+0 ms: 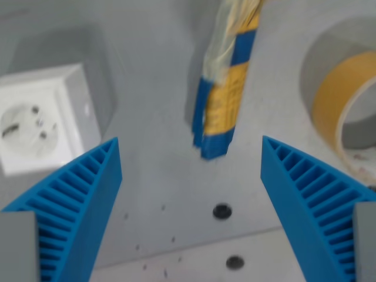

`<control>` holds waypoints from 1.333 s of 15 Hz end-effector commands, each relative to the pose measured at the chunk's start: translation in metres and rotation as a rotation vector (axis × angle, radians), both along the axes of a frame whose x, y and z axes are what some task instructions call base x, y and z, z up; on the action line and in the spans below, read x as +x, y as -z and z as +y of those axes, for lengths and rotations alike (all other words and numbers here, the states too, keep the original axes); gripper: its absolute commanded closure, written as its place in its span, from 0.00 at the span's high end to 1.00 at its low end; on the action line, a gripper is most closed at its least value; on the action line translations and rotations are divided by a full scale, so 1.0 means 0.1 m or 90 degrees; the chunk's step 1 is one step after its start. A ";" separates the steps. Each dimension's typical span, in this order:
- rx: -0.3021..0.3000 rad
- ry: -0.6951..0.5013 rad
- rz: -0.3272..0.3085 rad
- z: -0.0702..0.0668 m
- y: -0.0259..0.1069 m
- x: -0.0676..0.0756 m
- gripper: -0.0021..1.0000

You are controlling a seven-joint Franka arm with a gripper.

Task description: Pick up the blue bag

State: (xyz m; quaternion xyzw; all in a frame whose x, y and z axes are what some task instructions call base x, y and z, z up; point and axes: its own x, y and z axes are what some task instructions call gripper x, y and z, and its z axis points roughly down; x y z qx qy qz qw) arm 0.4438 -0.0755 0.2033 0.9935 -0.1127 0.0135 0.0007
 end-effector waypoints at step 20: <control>0.011 0.077 -0.030 -0.38 0.56 0.30 1.00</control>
